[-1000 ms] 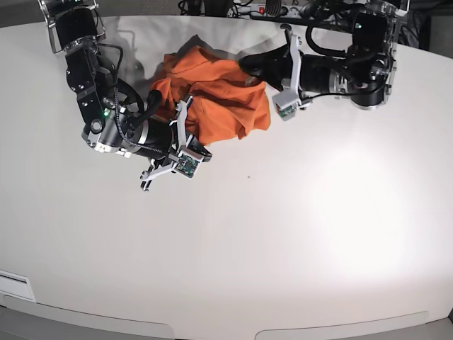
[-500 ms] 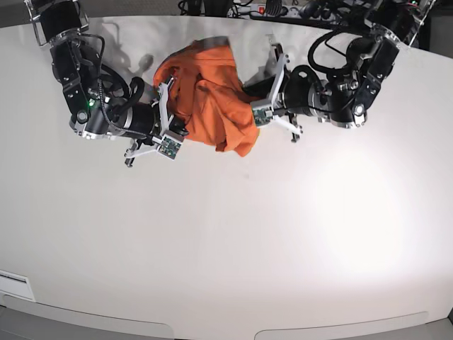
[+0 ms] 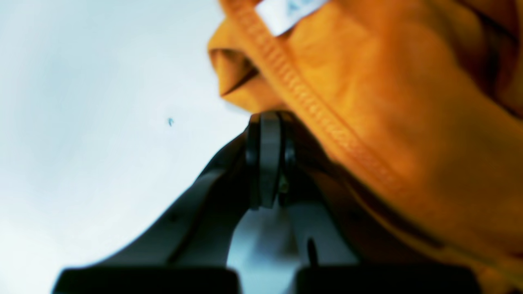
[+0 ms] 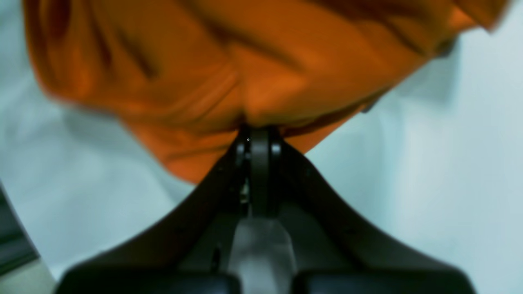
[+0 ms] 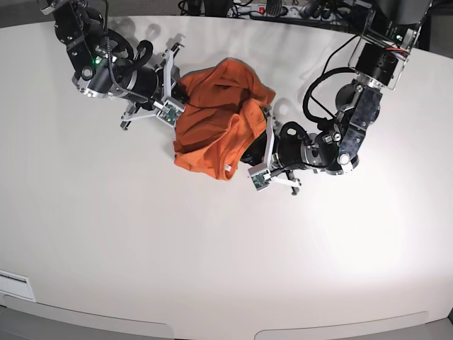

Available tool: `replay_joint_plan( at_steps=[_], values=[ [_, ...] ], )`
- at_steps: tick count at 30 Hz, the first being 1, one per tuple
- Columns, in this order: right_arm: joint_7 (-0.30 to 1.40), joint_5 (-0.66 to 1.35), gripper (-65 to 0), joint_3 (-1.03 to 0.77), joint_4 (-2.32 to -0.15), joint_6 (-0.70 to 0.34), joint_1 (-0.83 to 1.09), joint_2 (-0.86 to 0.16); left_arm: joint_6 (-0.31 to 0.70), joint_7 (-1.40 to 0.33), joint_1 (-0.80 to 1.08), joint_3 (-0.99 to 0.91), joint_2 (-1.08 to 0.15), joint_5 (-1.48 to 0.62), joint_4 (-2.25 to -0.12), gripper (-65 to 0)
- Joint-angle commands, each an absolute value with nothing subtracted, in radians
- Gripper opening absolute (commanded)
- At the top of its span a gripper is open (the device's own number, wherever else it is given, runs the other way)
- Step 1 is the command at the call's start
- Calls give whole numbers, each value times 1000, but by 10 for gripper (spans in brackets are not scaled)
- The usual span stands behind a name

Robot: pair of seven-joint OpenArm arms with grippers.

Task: Fold the T-shirt properly
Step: 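Grasp the bundle with both grippers and pull it into a compact pile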

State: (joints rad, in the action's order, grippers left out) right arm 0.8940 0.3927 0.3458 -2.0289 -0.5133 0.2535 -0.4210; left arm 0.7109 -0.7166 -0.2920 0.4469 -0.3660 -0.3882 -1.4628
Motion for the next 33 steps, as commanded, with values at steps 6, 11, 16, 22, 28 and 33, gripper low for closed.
replay_joint_plan(
  at_steps=[6,11,16,22,28,33],
  values=[
    [863,266,-650,339,-2126,-386,252,-430,698,-905,-366,442,-402,-414,-1590,-650],
    [834,253,-650,339,-2175,-373,249,-430,698,-1028,-363,440,-488,-554,-1703,-650],
    [812,253,-542,339,-2244,-375,237,-430,652,-1048,-349,377,-583,-612,-1767,-650],
    [812,301,-477,310,-2268,-397,181,-430,612,-1048,-294,135,-632,-799,-1765,-650],
    [780,414,-465,305,-2268,-479,151,-429,625,-1049,-154,-61,-632,-921,-1765,-650],
    [744,412,-445,305,-2257,-491,128,-429,640,-1048,-76,-82,-631,-934,-1765,-650]
  ],
)
